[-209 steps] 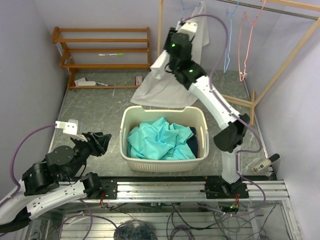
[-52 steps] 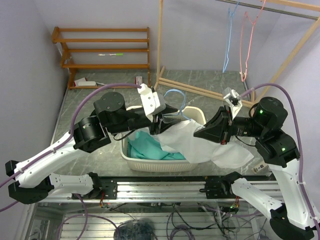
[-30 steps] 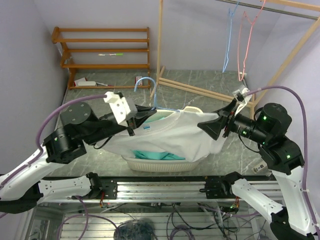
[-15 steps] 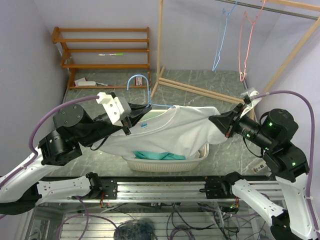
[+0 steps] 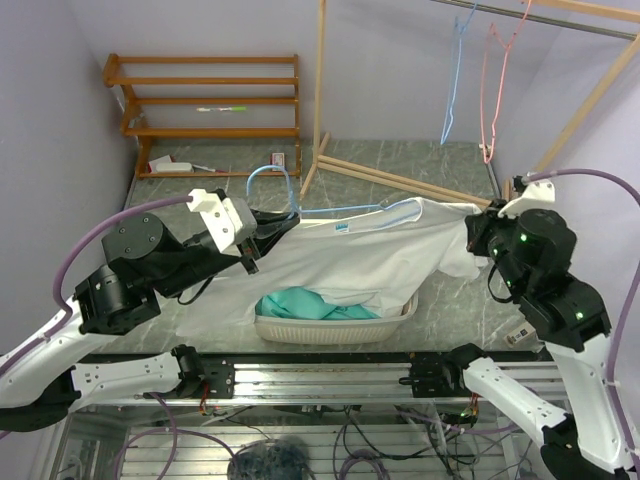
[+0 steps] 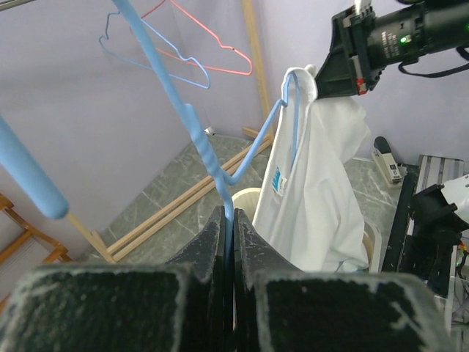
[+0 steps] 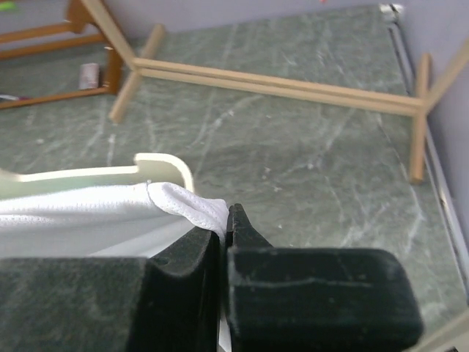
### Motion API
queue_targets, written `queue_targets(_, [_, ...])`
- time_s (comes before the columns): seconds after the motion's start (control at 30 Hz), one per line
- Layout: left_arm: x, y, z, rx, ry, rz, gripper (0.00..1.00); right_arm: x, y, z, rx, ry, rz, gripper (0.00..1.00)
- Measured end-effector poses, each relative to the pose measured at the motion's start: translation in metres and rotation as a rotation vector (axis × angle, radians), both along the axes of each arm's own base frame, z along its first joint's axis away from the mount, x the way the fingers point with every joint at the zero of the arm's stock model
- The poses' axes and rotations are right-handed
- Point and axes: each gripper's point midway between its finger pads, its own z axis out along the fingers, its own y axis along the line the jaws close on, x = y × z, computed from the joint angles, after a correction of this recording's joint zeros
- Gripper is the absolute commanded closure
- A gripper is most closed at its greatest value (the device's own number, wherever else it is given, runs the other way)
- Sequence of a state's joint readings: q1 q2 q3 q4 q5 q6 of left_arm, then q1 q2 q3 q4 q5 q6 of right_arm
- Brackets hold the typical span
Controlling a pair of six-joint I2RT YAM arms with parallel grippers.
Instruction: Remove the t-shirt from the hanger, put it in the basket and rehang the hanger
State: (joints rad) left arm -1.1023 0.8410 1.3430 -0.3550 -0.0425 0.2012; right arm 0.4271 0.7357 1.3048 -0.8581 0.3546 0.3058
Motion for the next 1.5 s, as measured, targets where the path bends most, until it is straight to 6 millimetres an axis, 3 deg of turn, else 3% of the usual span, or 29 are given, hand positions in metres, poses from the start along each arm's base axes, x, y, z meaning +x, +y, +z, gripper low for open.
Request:
queue_targets(0.2, [0.0, 0.003, -0.004, 0.002, 0.003, 0.01, 0.93, 0.01, -0.012, -0.033, -0.051, 0.107, -0.108, 1.0])
queue_targets(0.33, [-0.001, 0.009, -0.001, -0.014, 0.0, 0.018, 0.93, 0.012, -0.011, -0.04, -0.052, 0.128, -0.108, 1.0])
queue_targets(0.43, [-0.002, 0.012, 0.0, -0.023, 0.0, 0.021, 0.93, 0.011, 0.008, -0.041, -0.025, 0.126, 0.001, 1.0])
queue_targets(0.57, [0.001, 0.007, 0.001, -0.034, 0.002, 0.023, 0.93, 0.001, 0.06, -0.038, 0.057, 0.116, 0.298, 0.98])
queue_targets(0.63, [0.002, 0.003, 0.002, -0.049, 0.001, 0.022, 0.93, -0.006, 0.086, -0.034, 0.101, 0.111, 0.445, 0.84])
queue_targets(0.7, [0.005, -0.003, 0.001, -0.054, 0.004, 0.02, 0.93, -0.011, 0.102, -0.031, 0.128, 0.113, 0.537, 0.51])
queue_targets(0.73, [0.007, -0.007, 0.0, -0.056, 0.005, 0.02, 0.93, -0.013, 0.108, -0.031, 0.14, 0.119, 0.577, 0.42])
queue_targets(0.87, [0.016, -0.022, -0.002, -0.056, 0.007, 0.029, 0.93, -0.014, 0.119, -0.039, 0.141, 0.158, 0.638, 0.36])
queue_targets(1.0, [0.027, -0.034, -0.012, -0.032, 0.022, 0.049, 0.93, -0.019, 0.111, -0.045, 0.116, 0.189, 0.614, 0.34])
queue_targets(1.1, [0.029, -0.035, -0.012, -0.034, 0.023, 0.058, 0.93, -0.03, 0.099, -0.027, 0.09, 0.146, 0.593, 0.35])
queue_targets(1.3, [0.027, -0.029, -0.012, -0.046, 0.018, 0.063, 0.93, -0.069, 0.076, 0.054, 0.081, -0.095, 0.595, 0.38])
queue_targets(1.4, [0.023, -0.031, -0.014, -0.038, 0.018, 0.04, 0.93, -0.099, 0.077, 0.091, 0.1, -0.219, 0.679, 0.36])
queue_targets(1.5, [0.013, -0.039, -0.023, 0.001, 0.025, -0.031, 0.93, -0.12, 0.089, 0.106, 0.116, -0.278, 0.805, 0.36])
